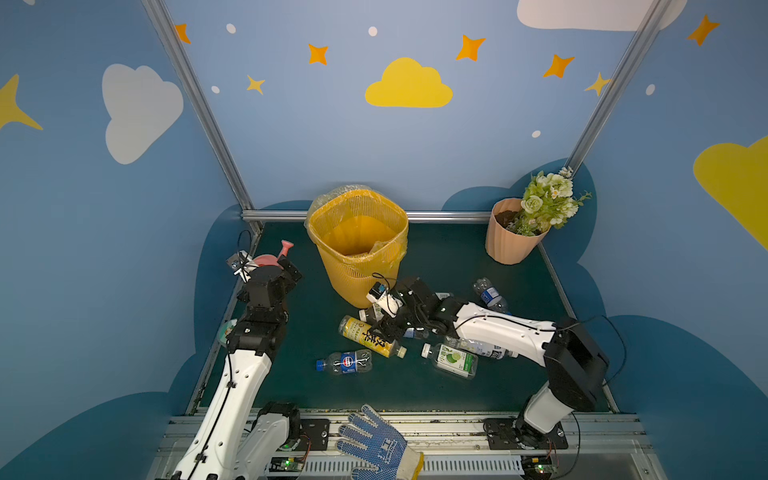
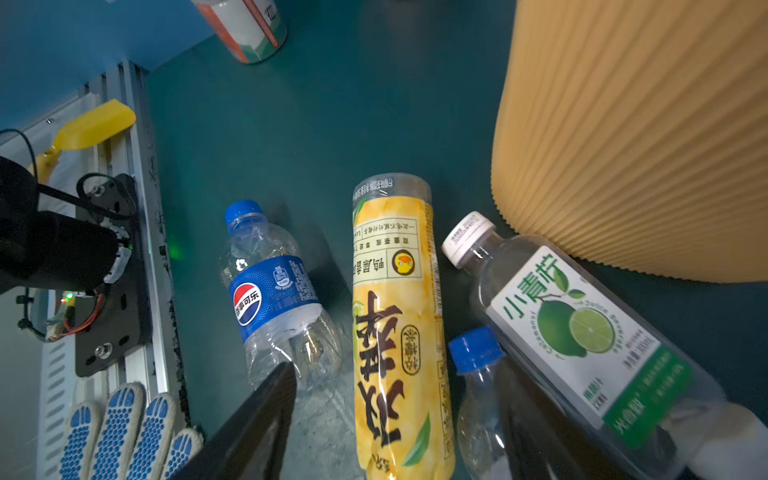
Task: Throw the plastic bottles in the bin
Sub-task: 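Grasp the yellow-and-white labelled bottle with the right gripper while the left arm withdraws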
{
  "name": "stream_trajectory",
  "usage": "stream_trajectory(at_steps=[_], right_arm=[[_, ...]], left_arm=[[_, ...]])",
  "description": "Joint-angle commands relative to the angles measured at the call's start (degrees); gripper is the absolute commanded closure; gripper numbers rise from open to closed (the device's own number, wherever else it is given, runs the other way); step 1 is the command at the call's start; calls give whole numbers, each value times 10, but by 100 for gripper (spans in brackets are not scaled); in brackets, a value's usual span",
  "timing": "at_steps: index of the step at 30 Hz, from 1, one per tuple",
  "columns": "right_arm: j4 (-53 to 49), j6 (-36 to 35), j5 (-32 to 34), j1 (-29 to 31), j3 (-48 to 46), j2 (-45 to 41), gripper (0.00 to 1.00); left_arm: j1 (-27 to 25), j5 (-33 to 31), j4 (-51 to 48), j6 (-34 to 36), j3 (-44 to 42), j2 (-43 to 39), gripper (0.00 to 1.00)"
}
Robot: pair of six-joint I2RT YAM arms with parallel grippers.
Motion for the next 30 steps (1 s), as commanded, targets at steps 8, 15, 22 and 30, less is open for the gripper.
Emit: stream_trajectory(at_steps=[8, 15, 22, 30], right_arm=[[-62, -31, 29, 26, 85, 97, 29], [-108, -37, 42, 37, 147, 161, 32], [-128, -36, 53, 41, 177, 195, 33], [-153, -38, 58, 47, 211, 227, 37]], left_arm=[[38, 56, -27, -48, -13, -2, 0], [42, 62, -29, -46, -15, -4, 0], [44, 66, -28, -46, -17, -7, 0], [46, 67, -30, -45, -18, -10, 0]])
